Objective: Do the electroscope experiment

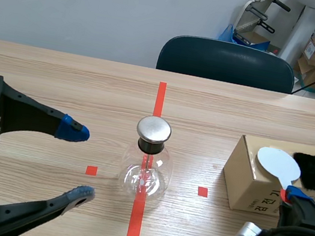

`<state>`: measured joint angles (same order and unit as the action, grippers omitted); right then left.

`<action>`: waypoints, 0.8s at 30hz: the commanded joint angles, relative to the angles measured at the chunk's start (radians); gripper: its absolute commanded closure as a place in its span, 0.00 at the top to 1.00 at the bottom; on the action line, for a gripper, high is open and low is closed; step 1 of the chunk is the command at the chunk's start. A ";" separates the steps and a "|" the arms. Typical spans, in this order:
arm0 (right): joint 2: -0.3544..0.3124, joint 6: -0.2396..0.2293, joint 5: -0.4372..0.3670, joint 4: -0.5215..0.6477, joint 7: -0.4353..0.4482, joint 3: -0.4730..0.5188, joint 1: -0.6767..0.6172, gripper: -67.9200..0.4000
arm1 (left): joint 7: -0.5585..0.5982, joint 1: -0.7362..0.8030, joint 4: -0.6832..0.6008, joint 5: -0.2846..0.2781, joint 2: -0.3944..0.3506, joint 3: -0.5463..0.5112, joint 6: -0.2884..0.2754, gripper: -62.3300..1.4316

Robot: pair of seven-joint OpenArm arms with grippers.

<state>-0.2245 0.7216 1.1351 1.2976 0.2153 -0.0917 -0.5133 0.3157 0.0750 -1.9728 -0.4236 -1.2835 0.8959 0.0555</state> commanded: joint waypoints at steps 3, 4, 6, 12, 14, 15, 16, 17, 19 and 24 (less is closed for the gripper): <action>-0.010 0.055 0.003 0.004 -0.011 0.008 0.012 0.02 | 0.017 0.014 -0.013 -0.006 -0.008 -0.003 0.000 0.62; -0.010 0.055 0.003 0.004 -0.011 0.008 0.013 0.02 | 0.017 0.014 -0.013 -0.006 -0.011 -0.003 0.001 0.62; -0.010 0.055 0.003 0.004 -0.011 0.007 0.012 0.02 | 0.016 0.014 -0.013 -0.006 -0.014 -0.003 0.001 0.62; -0.007 0.052 0.002 0.004 -0.024 0.008 0.012 0.02 | 0.017 0.019 -0.013 -0.006 -0.013 -0.003 0.001 0.62; -0.007 0.052 0.002 0.004 -0.029 0.008 0.012 0.02 | 0.016 0.023 -0.013 -0.006 -0.013 -0.003 0.002 0.62; -0.007 0.052 0.002 0.004 -0.030 0.008 0.012 0.02 | 0.017 0.025 -0.013 -0.006 -0.013 -0.003 0.002 0.62; -0.007 0.052 0.002 0.004 -0.030 0.008 0.012 0.02 | 0.017 0.025 -0.013 -0.006 -0.013 -0.003 0.001 0.62; -0.007 0.052 0.002 0.004 -0.030 0.008 0.012 0.02 | 0.017 0.025 -0.013 -0.006 -0.013 -0.003 0.001 0.62; -0.007 0.052 0.002 0.004 -0.030 0.008 0.012 0.02 | 0.016 0.025 -0.013 -0.006 -0.013 -0.003 0.001 0.62; -0.007 0.052 0.002 0.004 -0.030 0.008 0.012 0.16 | 0.016 0.025 -0.013 -0.005 -0.013 -0.003 0.001 0.62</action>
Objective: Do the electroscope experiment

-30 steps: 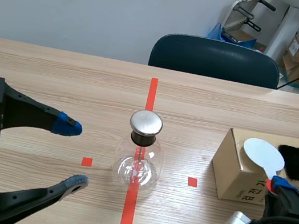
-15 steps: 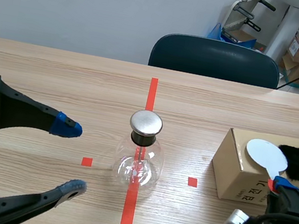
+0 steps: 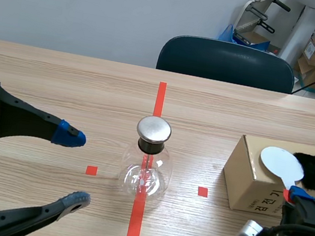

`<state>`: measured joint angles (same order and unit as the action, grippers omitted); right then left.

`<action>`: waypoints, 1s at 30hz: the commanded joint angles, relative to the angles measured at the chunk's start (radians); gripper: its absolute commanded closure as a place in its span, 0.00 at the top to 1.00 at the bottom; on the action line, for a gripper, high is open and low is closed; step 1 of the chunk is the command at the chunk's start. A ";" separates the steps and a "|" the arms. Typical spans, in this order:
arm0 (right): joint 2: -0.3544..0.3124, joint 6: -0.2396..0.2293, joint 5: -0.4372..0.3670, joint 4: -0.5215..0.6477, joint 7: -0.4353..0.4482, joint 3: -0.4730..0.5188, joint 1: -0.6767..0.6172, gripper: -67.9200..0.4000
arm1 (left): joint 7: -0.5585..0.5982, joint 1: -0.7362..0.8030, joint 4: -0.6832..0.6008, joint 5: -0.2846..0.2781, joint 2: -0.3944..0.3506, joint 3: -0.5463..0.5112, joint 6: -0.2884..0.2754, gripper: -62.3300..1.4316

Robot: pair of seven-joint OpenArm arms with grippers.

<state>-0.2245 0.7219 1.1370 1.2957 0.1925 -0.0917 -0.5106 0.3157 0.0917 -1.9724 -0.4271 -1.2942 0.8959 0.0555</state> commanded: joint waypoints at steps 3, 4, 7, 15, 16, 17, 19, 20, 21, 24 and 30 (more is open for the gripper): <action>-0.007 0.051 0.000 0.006 -0.007 0.008 0.010 0.35 | 0.016 0.008 -0.013 -0.002 -0.002 -0.003 0.002 0.62; -0.007 0.051 0.000 0.006 -0.007 0.008 0.010 0.41 | 0.016 0.008 -0.013 -0.002 -0.002 -0.003 0.002 0.62; -0.008 0.051 0.000 0.006 -0.007 0.008 0.010 0.55 | 0.016 0.008 -0.013 -0.002 0.002 -0.003 0.002 0.62; -0.008 0.052 0.000 0.006 -0.008 0.008 0.010 0.98 | 0.016 0.008 -0.013 -0.002 0.003 -0.003 0.002 0.62; -0.008 0.053 0.000 0.006 -0.008 0.008 0.010 1.00 | 0.016 0.008 -0.013 -0.002 0.003 -0.003 0.002 0.62; -0.008 0.056 0.000 0.006 -0.008 0.008 0.010 1.00 | 0.016 0.008 -0.013 -0.002 0.003 -0.003 0.002 0.62; -0.008 0.061 0.000 0.006 -0.008 0.008 0.010 1.00 | 0.016 0.008 -0.013 -0.002 0.003 -0.003 0.002 0.62; -0.008 0.061 0.000 0.006 -0.008 0.008 0.010 1.00 | 0.016 0.008 -0.013 -0.002 0.003 -0.003 0.002 0.62; -0.008 0.061 0.000 0.006 -0.010 0.008 0.010 1.00 | 0.016 0.008 -0.013 -0.002 0.003 -0.003 0.002 0.62; -0.007 0.052 0.000 0.006 -0.011 0.008 0.009 1.00 | 0.016 0.008 -0.013 -0.002 0.003 -0.003 0.002 0.62; -0.008 0.052 0.000 0.006 -0.011 0.008 0.009 1.00 | 0.017 0.008 -0.013 -0.002 0.003 -0.003 0.002 0.62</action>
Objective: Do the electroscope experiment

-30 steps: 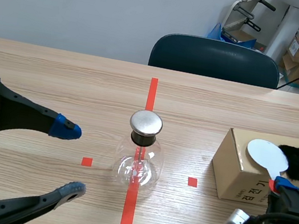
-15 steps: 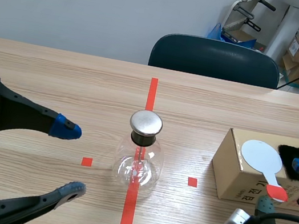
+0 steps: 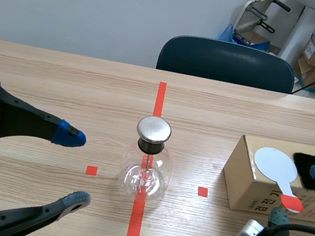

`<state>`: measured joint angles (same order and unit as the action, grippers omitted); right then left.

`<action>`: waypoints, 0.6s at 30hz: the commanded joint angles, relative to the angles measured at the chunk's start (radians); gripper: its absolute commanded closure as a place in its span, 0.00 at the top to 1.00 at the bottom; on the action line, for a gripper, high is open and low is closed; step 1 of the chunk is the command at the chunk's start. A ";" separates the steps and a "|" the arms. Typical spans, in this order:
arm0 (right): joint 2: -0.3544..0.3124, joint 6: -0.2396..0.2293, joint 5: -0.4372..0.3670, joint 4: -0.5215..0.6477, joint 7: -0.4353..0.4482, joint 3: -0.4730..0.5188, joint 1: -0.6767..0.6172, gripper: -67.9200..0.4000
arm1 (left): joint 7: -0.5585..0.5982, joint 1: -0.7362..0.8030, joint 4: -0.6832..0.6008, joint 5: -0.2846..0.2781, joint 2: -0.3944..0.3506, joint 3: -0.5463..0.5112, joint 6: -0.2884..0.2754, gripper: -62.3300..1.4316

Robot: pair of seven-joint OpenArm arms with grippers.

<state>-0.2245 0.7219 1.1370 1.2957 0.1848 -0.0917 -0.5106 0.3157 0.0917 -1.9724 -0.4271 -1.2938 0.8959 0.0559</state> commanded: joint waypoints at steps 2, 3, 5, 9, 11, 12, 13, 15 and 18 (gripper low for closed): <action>-0.008 0.052 0.000 0.006 -0.003 0.008 0.009 1.00 | 0.017 0.008 -0.013 -0.002 0.003 -0.003 0.002 0.62; -0.008 0.052 0.000 0.006 -0.003 0.008 0.009 1.00 | 0.017 0.008 -0.013 -0.002 0.003 -0.003 0.002 0.62; -0.008 0.052 0.000 0.006 -0.003 0.008 0.009 1.00 | 0.017 0.008 -0.013 -0.002 0.003 -0.003 0.002 0.62; -0.008 0.051 0.000 0.006 -0.003 0.008 0.009 1.00 | 0.017 0.008 -0.013 -0.002 0.003 -0.003 0.002 0.62; -0.008 0.051 0.000 0.006 -0.003 0.008 0.009 1.00 | 0.017 0.008 -0.013 -0.002 0.003 -0.003 0.002 0.62; -0.008 0.051 0.000 0.006 -0.003 0.008 0.009 1.00 | 0.017 0.008 -0.013 -0.002 0.003 -0.003 0.002 0.62; -0.008 0.051 0.000 0.006 -0.003 0.008 0.009 1.00 | 0.017 0.008 -0.013 -0.002 0.003 -0.003 0.002 0.62; -0.008 0.051 0.000 0.006 -0.003 0.008 0.009 1.00 | 0.017 0.008 -0.013 -0.002 0.003 -0.003 0.002 0.62; -0.008 0.051 0.000 0.006 -0.003 0.008 0.009 1.00 | 0.017 0.008 -0.013 -0.002 0.003 -0.003 0.002 0.62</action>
